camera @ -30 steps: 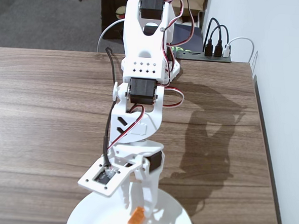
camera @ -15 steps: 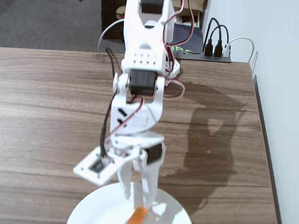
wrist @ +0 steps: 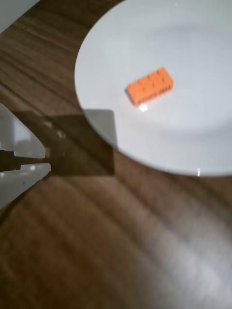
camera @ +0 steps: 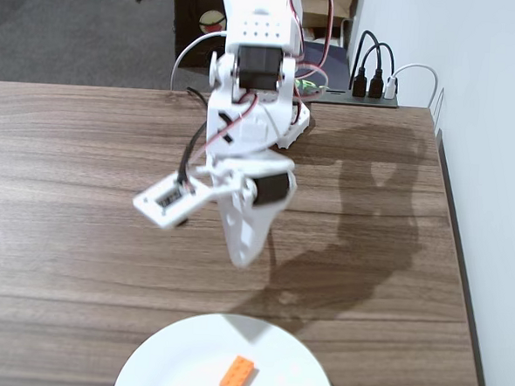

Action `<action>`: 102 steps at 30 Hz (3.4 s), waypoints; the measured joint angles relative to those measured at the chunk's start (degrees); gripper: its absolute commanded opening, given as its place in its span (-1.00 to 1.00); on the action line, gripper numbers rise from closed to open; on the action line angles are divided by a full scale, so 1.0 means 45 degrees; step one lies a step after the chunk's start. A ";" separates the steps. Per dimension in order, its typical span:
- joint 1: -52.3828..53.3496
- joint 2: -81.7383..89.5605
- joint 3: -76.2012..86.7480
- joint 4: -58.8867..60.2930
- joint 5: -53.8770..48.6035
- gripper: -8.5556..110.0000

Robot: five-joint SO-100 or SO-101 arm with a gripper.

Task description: Grasp a lego block and put it on the plate.

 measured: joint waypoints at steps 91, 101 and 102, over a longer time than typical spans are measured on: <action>0.0488 1.7344 1.0078 0.5234 0.6387 -0.85; 0.0488 1.7344 1.0078 0.5234 0.6387 -0.85; 0.0488 1.7344 1.0078 0.5234 0.6387 -0.85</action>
